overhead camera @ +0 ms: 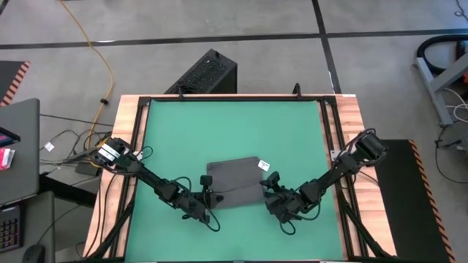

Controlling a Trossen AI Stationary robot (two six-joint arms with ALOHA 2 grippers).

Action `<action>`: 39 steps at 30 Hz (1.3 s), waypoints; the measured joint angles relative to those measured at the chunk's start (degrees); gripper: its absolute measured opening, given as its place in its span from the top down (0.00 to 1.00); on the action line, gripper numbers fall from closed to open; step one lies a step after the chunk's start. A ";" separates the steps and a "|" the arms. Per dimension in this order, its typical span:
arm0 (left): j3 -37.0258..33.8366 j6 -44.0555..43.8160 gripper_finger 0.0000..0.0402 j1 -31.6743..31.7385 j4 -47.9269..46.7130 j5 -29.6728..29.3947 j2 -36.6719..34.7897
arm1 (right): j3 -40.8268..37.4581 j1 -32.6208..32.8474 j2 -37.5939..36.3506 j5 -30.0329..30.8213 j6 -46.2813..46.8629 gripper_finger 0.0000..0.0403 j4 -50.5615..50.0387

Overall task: Roll towel
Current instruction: Roll the gray towel

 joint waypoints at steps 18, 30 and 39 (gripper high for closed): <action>0.00 -0.27 1.00 0.02 0.17 0.07 0.00 | 2.45 4.21 -0.95 3.57 6.73 0.26 -9.19; -0.02 -0.26 1.00 0.04 0.54 0.05 0.00 | 10.47 7.26 -1.00 0.66 2.87 0.26 -14.03; -0.02 1.08 1.00 -0.04 0.60 0.11 0.00 | 14.87 11.69 -1.00 0.76 13.61 0.26 -23.37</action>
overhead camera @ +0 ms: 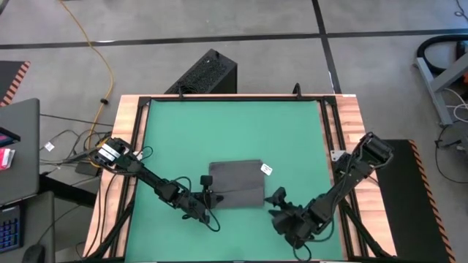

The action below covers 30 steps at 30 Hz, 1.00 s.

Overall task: Roll towel
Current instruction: Roll the gray towel

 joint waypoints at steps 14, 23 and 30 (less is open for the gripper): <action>-0.04 -0.62 1.00 0.09 0.27 0.03 0.00 | -5.86 -4.42 -0.04 -8.98 -16.44 0.26 21.64; -0.04 -0.77 1.00 0.09 0.30 -0.11 0.00 | -14.73 -8.67 -0.04 -7.27 -21.93 0.26 33.74; -0.04 -0.78 1.00 0.17 0.32 -0.28 0.00 | -18.87 -10.25 -0.04 -7.50 -22.46 0.26 38.00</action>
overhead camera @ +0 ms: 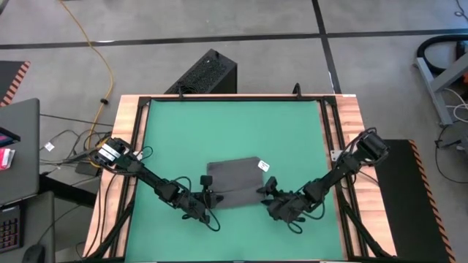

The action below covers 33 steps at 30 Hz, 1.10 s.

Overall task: Roll towel
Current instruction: Roll the gray towel

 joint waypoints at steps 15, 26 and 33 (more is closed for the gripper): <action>0.00 -0.13 1.00 0.07 0.07 -0.13 0.02 | -2.42 -3.44 0.39 -3.87 -0.58 0.27 3.71; -0.02 -0.10 1.00 0.14 0.13 -0.08 0.02 | -2.24 -5.11 6.16 -3.15 3.76 0.57 7.29; -0.02 -0.06 1.00 0.12 0.33 0.06 0.02 | -2.31 -4.29 4.56 -1.76 11.80 0.88 6.41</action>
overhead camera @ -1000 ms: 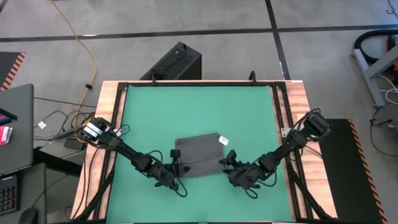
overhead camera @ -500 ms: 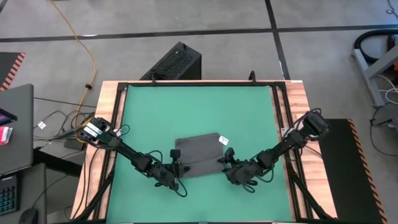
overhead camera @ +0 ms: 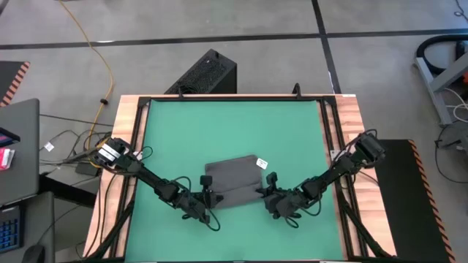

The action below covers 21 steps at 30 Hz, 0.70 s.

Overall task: Roll towel
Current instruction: Roll the gray towel

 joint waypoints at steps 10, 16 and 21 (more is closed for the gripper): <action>1.04 -3.30 1.00 0.02 1.25 5.63 -0.42 | 3.00 -1.21 -8.91 -13.15 22.56 0.88 -12.58; 1.38 -4.75 1.00 -0.02 1.73 13.54 -1.45 | 4.27 -4.73 -13.45 -26.06 37.68 0.88 -14.75; 1.38 -8.32 1.00 0.25 2.22 19.61 -2.09 | 4.31 -7.44 -13.88 -26.68 49.92 0.88 -16.58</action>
